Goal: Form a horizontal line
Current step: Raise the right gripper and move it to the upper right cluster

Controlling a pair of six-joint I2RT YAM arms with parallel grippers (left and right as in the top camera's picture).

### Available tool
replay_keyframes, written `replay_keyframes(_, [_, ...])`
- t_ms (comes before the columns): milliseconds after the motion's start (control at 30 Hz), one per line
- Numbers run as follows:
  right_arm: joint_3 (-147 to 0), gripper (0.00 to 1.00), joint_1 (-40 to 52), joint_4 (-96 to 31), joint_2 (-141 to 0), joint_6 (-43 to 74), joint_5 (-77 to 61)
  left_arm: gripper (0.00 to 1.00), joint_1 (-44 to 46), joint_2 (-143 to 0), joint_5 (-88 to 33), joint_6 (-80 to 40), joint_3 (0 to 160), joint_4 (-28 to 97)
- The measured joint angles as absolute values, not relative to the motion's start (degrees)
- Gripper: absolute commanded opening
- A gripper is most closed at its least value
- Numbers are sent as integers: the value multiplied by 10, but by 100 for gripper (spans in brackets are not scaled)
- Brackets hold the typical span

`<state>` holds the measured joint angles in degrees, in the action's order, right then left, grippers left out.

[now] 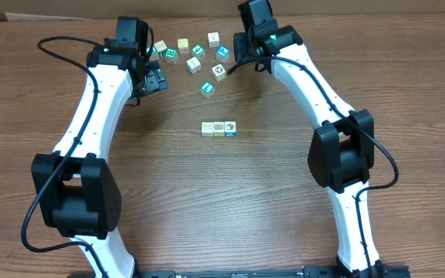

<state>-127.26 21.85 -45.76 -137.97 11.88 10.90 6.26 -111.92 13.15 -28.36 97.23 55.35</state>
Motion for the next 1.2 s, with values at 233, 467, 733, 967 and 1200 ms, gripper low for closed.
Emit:
replay_keyframes(233, [-1273, 64, 200, -416, -1414, 152, 125, 100, 63, -1119, 131, -284, 972, 554])
replay_keyframes(467, [-1273, 63, 198, -388, -1460, 180, 127, 100, 63, -1119, 131, -283, 972, 554])
replay_keyframes(733, [-1270, 52, 199, -386, -1478, 206, 131, 100, 63, -1119, 131, -284, 972, 554])
replay_keyframes(967, [-1270, 52, 196, -407, -1478, 210, 162, 100, 63, -1119, 131, -284, 972, 554])
replay_keyframes(1200, [-1270, 52, 177, -425, -1478, 226, 170, 100, 63, -1119, 131, -284, 972, 554])
